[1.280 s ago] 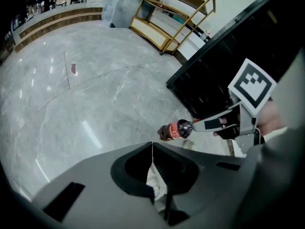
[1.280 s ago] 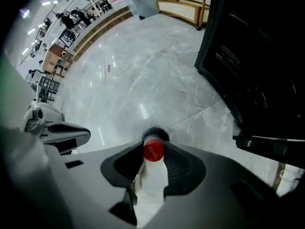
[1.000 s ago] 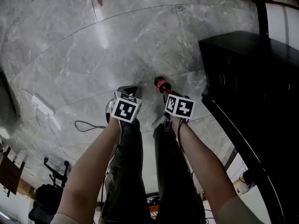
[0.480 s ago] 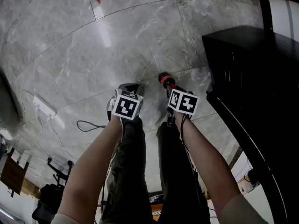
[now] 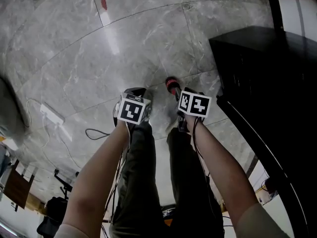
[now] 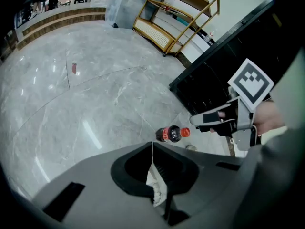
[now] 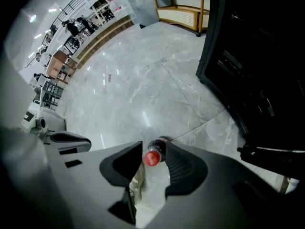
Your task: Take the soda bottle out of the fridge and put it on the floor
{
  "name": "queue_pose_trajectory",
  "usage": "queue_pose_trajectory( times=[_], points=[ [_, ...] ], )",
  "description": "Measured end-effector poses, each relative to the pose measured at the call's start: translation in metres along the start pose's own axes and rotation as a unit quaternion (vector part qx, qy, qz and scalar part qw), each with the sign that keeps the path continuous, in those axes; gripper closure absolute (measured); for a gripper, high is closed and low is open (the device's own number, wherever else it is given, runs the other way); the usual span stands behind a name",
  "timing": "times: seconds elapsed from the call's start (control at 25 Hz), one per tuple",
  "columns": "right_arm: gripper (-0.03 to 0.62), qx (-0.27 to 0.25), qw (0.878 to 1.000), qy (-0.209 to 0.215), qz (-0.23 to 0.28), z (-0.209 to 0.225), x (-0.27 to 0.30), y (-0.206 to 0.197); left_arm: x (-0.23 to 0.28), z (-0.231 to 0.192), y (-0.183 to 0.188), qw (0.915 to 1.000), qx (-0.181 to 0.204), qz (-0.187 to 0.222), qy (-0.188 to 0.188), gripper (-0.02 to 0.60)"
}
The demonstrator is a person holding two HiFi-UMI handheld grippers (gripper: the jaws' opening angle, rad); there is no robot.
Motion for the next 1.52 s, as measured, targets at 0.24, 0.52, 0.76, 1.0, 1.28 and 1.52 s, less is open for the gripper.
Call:
queue_pose_trajectory(
  times=[0.24,0.52,0.76,1.0,1.28,1.52],
  points=[
    [0.522,-0.016,0.999,-0.030,0.030,0.002,-0.054,0.024,-0.042,0.021,0.024,0.9997,-0.005,0.022,0.000,0.574],
    [0.553,-0.054,0.994,-0.028,0.092,-0.015,-0.131,0.056,-0.107,0.055,0.054,0.9979,0.013,0.063,-0.005,0.574],
    [0.563,-0.057,0.989,-0.011,0.139,-0.036,-0.212,0.067,-0.171,0.093,0.069,0.9932,-0.009,0.110,-0.038,0.574],
    [0.566,-0.080,0.980,0.006,0.184,-0.058,-0.306,0.073,-0.245,0.137,0.079,0.9828,0.004,0.181,-0.038,0.575],
    [0.577,-0.108,0.964,0.018,0.243,-0.072,-0.421,0.084,-0.340,0.192,0.085,0.9706,0.005,0.238,-0.037,0.574],
    [0.580,-0.134,0.945,0.017,0.297,-0.095,-0.528,0.094,-0.426,0.227,0.086,0.9675,0.012,0.251,-0.031,0.574]
  ],
)
Point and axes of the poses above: the fingertips, and each gripper's own axes: x forward along the fingers, z to its right, y out of its top, the point moved 9 cm from there along -x, backward along the fingers, and after that the axes turned 13 degrees about -x, right-handed, at the moved point
